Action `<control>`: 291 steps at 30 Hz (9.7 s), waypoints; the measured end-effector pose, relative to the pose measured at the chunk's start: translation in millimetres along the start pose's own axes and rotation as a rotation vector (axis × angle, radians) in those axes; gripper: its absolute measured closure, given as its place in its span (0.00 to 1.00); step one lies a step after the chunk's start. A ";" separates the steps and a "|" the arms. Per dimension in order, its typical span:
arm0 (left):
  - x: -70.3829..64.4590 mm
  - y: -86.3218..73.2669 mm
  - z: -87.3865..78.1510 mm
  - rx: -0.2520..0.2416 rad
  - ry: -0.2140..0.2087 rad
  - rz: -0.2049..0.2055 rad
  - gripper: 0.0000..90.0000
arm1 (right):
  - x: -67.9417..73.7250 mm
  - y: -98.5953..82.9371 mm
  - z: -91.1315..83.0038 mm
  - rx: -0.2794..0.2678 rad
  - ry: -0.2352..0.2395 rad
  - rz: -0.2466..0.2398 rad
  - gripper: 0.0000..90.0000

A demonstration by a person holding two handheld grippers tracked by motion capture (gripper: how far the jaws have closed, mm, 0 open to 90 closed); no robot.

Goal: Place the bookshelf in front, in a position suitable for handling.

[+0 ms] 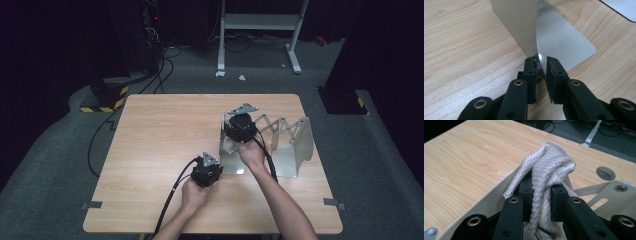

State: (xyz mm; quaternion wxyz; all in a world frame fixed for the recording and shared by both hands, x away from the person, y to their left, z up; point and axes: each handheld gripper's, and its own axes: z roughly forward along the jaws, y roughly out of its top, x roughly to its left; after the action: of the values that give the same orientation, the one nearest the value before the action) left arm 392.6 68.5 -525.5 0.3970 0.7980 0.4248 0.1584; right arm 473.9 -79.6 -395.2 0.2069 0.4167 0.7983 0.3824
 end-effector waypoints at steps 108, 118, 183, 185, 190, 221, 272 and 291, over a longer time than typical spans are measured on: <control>21.5 3.8 1.4 0.017 0.114 -0.039 0.43 | 23.5 -51.9 -37.1 0.005 0.204 -0.108 0.86; 20.5 3.5 1.5 0.017 0.112 -0.030 0.43 | 14.5 -40.2 -22.9 0.036 0.168 -0.081 0.85; 21.3 2.9 1.0 0.009 0.085 -0.027 0.44 | 6.9 -55.2 53.3 0.163 0.021 0.051 0.86; 21.2 2.8 1.0 0.009 0.087 -0.025 0.44 | 6.4 -61.5 57.6 0.180 0.032 0.055 0.86; 21.2 2.8 1.0 0.010 0.086 -0.025 0.44 | 8.2 -81.1 67.4 0.242 0.062 0.029 0.86; 20.8 2.9 1.4 0.008 0.095 -0.026 0.46 | 23.3 -101.1 19.2 0.213 0.178 -0.043 0.86; 20.2 2.4 1.2 0.005 0.115 -0.035 0.48 | 4.8 -127.9 15.9 0.230 0.010 -0.091 0.85; 19.5 2.5 1.6 0.006 0.122 -0.023 0.47 | 15.6 -124.2 23.9 0.211 0.074 -0.102 0.84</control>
State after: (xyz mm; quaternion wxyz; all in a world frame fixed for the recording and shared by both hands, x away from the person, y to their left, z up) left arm 406.4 82.5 -526.2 0.3699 0.7829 0.4580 0.2011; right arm 417.6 -101.0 -507.6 0.1516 0.3808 0.8614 0.3002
